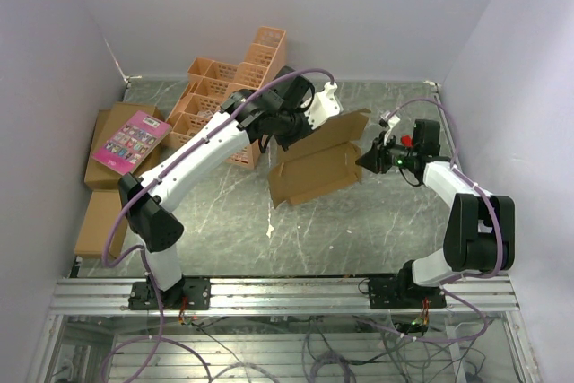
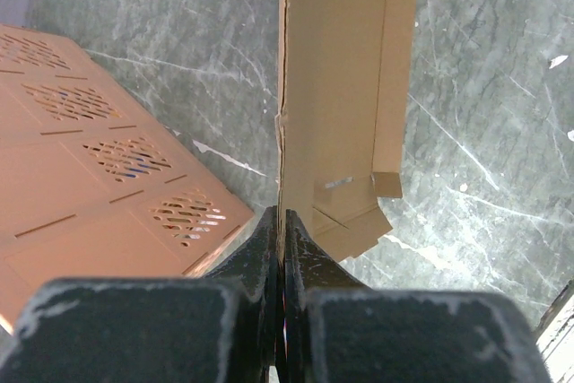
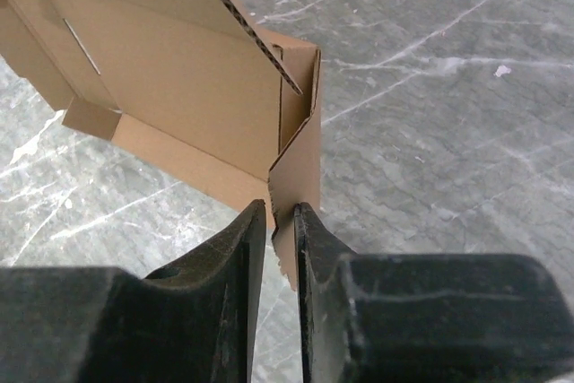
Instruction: Fold the paper box
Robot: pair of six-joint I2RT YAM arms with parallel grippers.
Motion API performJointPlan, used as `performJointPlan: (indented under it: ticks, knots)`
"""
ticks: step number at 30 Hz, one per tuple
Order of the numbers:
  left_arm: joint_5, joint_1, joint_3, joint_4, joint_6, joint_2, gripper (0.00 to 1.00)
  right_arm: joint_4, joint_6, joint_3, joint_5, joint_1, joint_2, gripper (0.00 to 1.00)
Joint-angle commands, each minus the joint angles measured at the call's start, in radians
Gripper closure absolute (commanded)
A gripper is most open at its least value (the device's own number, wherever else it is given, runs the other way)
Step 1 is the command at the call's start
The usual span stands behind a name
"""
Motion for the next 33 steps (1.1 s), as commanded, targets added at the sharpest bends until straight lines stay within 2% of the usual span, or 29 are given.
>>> performJointPlan:
  ticks: [1, 3, 8, 13, 15, 18, 21, 23, 26, 29, 33]
  knots:
    - [0.019, -0.005, 0.001, -0.010, -0.009, -0.040, 0.93, -0.061, -0.093, -0.004, -0.111, -0.052, -0.028, 0.80]
    - [0.027, -0.005, -0.004, -0.006, -0.004, -0.046, 0.93, -0.105, -0.130, 0.003, -0.163, -0.082, -0.032, 0.79]
    - [0.038, -0.008, -0.034, 0.012, 0.016, -0.071, 0.93, -0.216, -0.244, 0.038, -0.326, -0.191, -0.051, 0.66]
    - [0.040, -0.019, -0.047, 0.016, 0.023, -0.084, 0.93, -0.201, -0.217, 0.064, -0.348, -0.255, -0.050, 0.64]
    - [0.035, -0.024, -0.051, 0.016, 0.030, -0.089, 0.93, -0.105, -0.117, 0.054, -0.259, -0.256, -0.051, 0.69]
    - [0.034, -0.033, -0.063, 0.025, 0.035, -0.097, 0.93, 0.089, 0.070, 0.025, -0.071, -0.256, -0.041, 0.89]
    - [0.032, -0.041, -0.072, 0.034, 0.035, -0.104, 0.93, 0.118, 0.093, 0.045, -0.048, -0.236, 0.026, 0.99]
    - [0.026, -0.051, -0.075, 0.037, 0.036, -0.105, 0.93, 0.066, 0.055, 0.075, -0.083, -0.187, 0.084, 1.00]
    - [0.013, -0.065, -0.086, 0.045, 0.038, -0.112, 0.93, 0.086, 0.064, 0.057, -0.147, -0.152, 0.119, 1.00]
    - [-0.013, -0.086, -0.115, 0.060, 0.045, -0.129, 0.93, 0.102, 0.040, 0.013, -0.209, -0.141, 0.102, 0.98]
    - [-0.052, -0.120, -0.173, 0.098, 0.049, -0.161, 0.93, 0.036, -0.027, -0.027, -0.259, -0.141, 0.061, 0.94]
